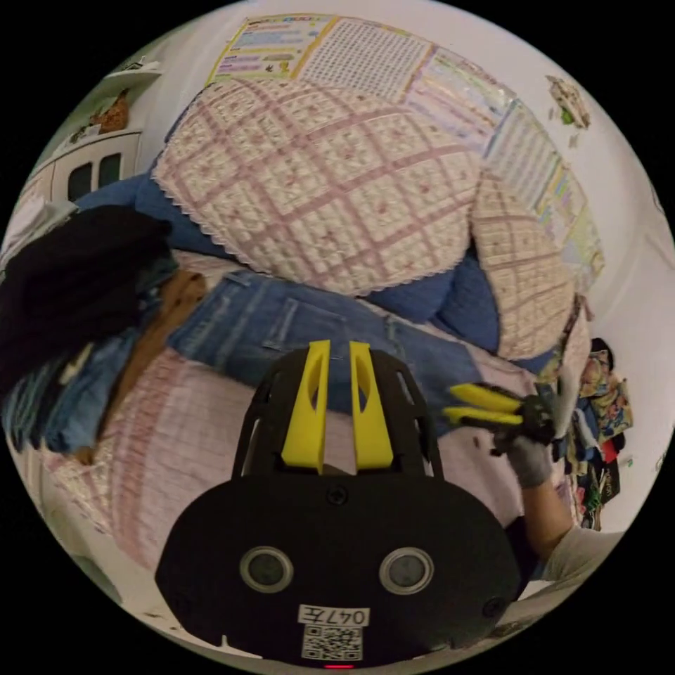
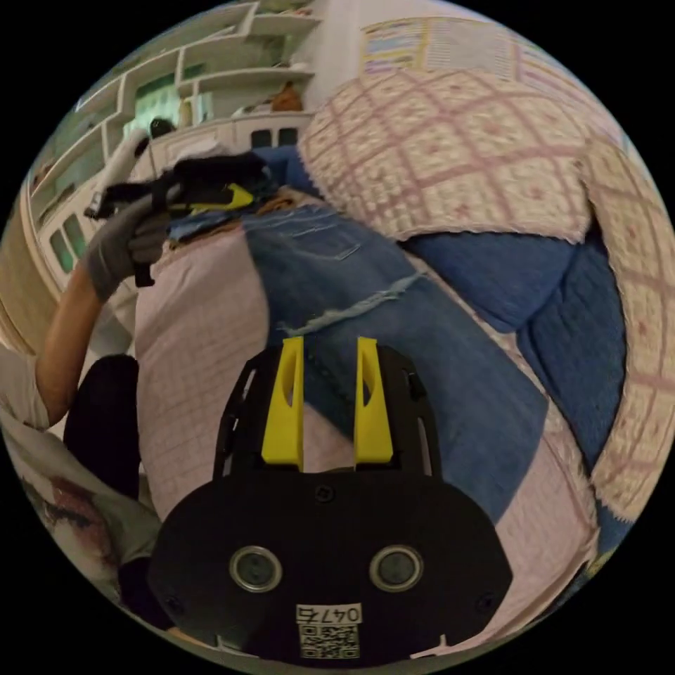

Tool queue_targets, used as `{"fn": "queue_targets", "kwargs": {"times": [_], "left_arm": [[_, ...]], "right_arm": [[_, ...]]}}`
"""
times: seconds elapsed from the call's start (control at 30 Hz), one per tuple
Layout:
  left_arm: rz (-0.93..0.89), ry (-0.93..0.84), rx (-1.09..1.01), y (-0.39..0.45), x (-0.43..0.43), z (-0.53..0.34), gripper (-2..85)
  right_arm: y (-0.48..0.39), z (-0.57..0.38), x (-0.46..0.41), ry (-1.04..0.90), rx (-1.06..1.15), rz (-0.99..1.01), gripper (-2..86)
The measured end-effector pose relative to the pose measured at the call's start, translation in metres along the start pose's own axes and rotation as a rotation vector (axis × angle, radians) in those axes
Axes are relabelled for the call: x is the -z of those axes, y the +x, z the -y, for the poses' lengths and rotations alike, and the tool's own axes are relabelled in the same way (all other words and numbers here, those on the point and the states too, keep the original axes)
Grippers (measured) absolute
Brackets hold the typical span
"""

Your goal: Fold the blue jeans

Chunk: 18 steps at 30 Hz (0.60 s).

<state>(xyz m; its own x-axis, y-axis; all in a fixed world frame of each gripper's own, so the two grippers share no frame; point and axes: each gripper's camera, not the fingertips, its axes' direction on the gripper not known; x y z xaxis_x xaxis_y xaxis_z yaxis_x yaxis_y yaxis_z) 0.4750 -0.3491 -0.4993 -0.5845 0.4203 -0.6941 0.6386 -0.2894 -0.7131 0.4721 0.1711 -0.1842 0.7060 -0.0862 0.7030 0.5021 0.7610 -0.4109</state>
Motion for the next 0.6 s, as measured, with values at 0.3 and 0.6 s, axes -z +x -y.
{"fn": "queue_targets", "kwargs": {"times": [0.3, 0.6], "left_arm": [[-0.144, 0.031, 0.028, 0.011, -0.047, -0.045, -0.1], [-0.162, -0.037, 0.077, 0.010, -0.080, -0.052, -1.0]], "right_arm": [[-0.012, 0.010, 0.001, -0.036, 0.117, -0.297, 1.0], [0.171, -0.057, 0.162, 0.287, -0.510, -0.431, -0.6]]}}
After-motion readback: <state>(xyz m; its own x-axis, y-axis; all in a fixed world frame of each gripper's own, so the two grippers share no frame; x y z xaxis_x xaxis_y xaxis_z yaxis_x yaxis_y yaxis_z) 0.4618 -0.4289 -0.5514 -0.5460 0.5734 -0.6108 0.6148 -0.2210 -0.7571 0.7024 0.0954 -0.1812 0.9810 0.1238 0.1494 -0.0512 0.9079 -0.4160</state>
